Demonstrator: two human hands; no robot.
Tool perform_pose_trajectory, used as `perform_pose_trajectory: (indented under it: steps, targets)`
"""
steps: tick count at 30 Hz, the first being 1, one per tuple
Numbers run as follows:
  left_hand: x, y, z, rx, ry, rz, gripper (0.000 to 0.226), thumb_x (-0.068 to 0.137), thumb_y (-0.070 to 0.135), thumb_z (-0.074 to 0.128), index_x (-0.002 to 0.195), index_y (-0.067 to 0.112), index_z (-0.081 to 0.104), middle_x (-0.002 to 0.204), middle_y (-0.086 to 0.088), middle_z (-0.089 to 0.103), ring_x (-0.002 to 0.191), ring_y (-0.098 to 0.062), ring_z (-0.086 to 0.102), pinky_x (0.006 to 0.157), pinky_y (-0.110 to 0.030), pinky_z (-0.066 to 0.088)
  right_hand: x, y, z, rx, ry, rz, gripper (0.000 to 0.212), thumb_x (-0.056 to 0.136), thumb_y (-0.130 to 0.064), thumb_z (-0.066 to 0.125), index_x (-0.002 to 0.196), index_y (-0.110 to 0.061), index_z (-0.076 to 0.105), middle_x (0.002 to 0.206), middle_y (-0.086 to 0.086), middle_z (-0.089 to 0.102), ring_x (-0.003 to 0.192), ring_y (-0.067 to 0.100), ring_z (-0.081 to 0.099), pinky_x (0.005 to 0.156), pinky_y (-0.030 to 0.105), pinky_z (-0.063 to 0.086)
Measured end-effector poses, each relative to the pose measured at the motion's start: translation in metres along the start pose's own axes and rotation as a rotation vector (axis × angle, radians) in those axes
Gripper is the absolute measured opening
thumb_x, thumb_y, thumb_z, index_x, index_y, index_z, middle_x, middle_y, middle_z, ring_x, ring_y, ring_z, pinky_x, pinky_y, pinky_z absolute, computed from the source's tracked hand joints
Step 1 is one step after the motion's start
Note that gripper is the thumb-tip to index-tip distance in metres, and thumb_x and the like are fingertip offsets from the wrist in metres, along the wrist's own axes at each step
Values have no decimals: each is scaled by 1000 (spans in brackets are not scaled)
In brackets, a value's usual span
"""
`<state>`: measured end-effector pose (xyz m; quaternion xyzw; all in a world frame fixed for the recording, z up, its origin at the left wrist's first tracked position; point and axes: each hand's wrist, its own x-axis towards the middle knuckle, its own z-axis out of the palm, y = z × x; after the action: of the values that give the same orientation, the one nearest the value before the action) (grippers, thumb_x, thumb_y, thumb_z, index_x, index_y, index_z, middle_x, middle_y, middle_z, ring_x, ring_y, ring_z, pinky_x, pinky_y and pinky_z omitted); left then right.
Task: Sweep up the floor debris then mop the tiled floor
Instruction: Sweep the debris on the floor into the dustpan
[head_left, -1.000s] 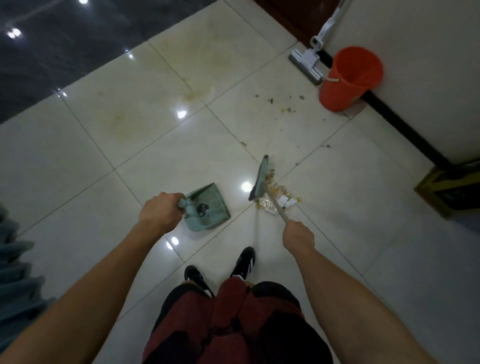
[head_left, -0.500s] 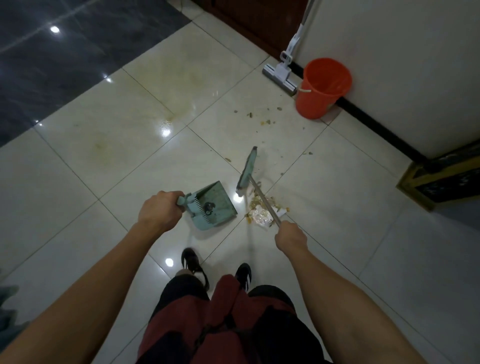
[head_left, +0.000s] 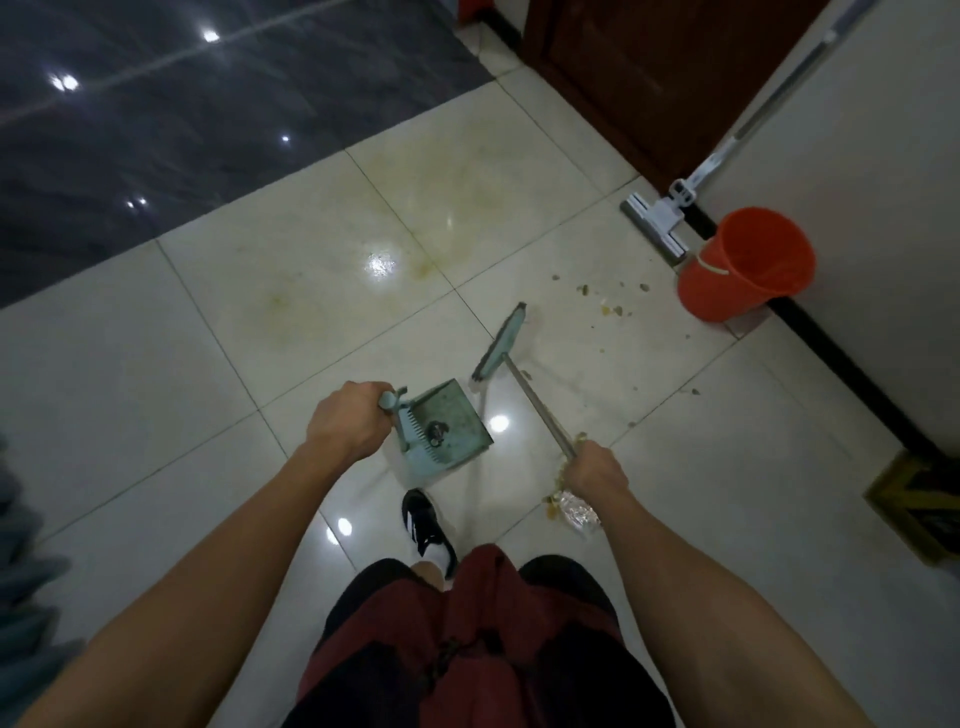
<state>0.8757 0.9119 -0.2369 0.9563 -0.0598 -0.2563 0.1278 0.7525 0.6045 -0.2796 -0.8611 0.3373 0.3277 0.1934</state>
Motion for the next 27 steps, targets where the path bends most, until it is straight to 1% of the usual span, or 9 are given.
perform_pose_trajectory:
  steps: [3, 6, 9, 12, 14, 16, 20, 25, 27]
  targets:
    - [24, -14, -22, 8, 14, -6, 3, 85, 27, 66, 86, 30, 66, 84, -2, 68, 74, -29, 64, 69, -37, 57, 13, -40, -8, 15, -13, -21, 33, 99, -13, 45, 128, -3, 59, 121, 18, 65, 106, 31, 65, 84, 33, 54]
    - [47, -23, -38, 34, 22, 2, 3, 87, 28, 63, 89, 29, 66, 81, -2, 68, 72, -28, 64, 68, -38, 58, 32, -69, -15, 45, -17, -47, 35, 99, -13, 44, 129, -3, 59, 121, 18, 65, 105, 31, 65, 85, 35, 57]
    - [72, -25, -49, 71, 25, 19, 5, 89, 28, 62, 91, 29, 67, 81, -1, 68, 70, -27, 64, 68, -39, 59, 54, -88, -21, 75, -24, -54, 34, 98, -12, 46, 127, -2, 60, 118, 18, 65, 102, 31, 66, 83, 34, 57]
    - [99, -18, -59, 116, 32, 27, 4, 89, 29, 61, 90, 30, 65, 79, -1, 67, 68, -26, 64, 66, -38, 59, 78, -100, -30, 163, -30, -16, 34, 98, -13, 47, 127, -5, 62, 114, 17, 66, 96, 31, 67, 75, 32, 57]
    - [114, -9, -63, 149, 25, 28, 6, 91, 29, 60, 93, 30, 65, 81, -2, 67, 69, -26, 63, 67, -39, 59, 93, -104, -34, 278, -57, 10, 35, 96, -9, 47, 126, -4, 63, 107, 18, 68, 90, 33, 69, 73, 37, 60]
    - [128, 2, -67, 180, 11, 36, 8, 93, 31, 59, 97, 30, 66, 85, -4, 68, 72, -28, 64, 68, -40, 59, 104, -103, -36, 353, -94, 17, 37, 92, -6, 48, 126, -2, 62, 105, 18, 68, 92, 35, 69, 76, 41, 59]
    - [154, 26, -71, 236, 28, 98, 9, 93, 30, 61, 99, 30, 68, 85, -4, 69, 71, -27, 61, 60, -31, 47, 119, -95, -40, 309, -143, -13, 36, 92, -6, 46, 124, 2, 60, 110, 21, 65, 95, 37, 68, 77, 40, 59]
    - [176, 51, -74, 303, -16, 178, 8, 92, 30, 61, 96, 32, 67, 83, -3, 68, 70, -27, 63, 60, -32, 51, 124, -82, -44, 191, -161, 52, 30, 96, -10, 49, 123, -1, 56, 114, 17, 62, 98, 31, 65, 81, 38, 59]
    - [183, 57, -73, 317, -34, 219, 7, 91, 29, 61, 95, 32, 66, 81, -2, 67, 69, -27, 62, 58, -31, 49, 120, -75, -40, 167, -162, 88, 28, 97, -10, 49, 123, -1, 55, 115, 16, 62, 99, 30, 65, 79, 35, 57]
